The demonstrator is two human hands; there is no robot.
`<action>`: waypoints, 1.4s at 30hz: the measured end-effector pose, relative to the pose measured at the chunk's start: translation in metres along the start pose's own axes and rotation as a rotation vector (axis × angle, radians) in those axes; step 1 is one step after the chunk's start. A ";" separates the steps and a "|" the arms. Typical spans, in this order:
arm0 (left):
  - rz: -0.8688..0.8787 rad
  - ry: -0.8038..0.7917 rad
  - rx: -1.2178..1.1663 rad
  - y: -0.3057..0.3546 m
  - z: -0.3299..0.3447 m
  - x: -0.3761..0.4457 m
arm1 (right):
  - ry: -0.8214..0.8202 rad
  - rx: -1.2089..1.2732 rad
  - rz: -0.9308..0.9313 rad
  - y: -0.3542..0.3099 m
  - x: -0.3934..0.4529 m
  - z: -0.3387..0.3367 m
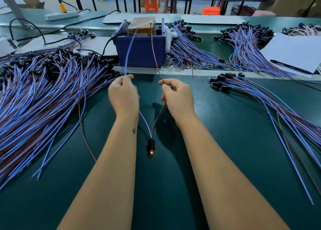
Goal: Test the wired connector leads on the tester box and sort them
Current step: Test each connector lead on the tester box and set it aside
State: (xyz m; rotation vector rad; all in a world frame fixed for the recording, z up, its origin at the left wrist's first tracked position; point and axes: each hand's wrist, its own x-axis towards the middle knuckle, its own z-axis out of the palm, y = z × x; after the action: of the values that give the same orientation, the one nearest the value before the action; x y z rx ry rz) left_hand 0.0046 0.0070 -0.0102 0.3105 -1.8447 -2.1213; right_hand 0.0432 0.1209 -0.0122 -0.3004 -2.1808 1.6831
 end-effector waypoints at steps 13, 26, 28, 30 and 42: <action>-0.048 -0.419 0.017 0.003 0.006 -0.009 | -0.136 0.010 -0.068 -0.008 -0.005 0.001; -0.102 -0.486 -0.299 0.014 -0.002 -0.012 | 0.024 0.066 -0.086 0.002 0.008 -0.025; 0.016 -0.594 -0.098 0.014 0.001 -0.021 | 0.199 0.130 -0.126 0.002 0.011 -0.029; 0.102 -0.697 -0.006 0.013 0.009 -0.033 | 0.291 0.267 -0.117 0.000 0.014 -0.034; 0.359 -1.140 0.468 -0.001 0.021 -0.059 | 0.313 0.349 0.049 0.002 0.018 -0.066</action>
State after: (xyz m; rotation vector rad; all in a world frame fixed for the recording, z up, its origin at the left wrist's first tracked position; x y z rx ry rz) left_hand 0.0520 0.0487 -0.0109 -1.2949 -2.6488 -1.6467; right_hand 0.0535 0.1868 0.0036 -0.4861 -1.6372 1.8611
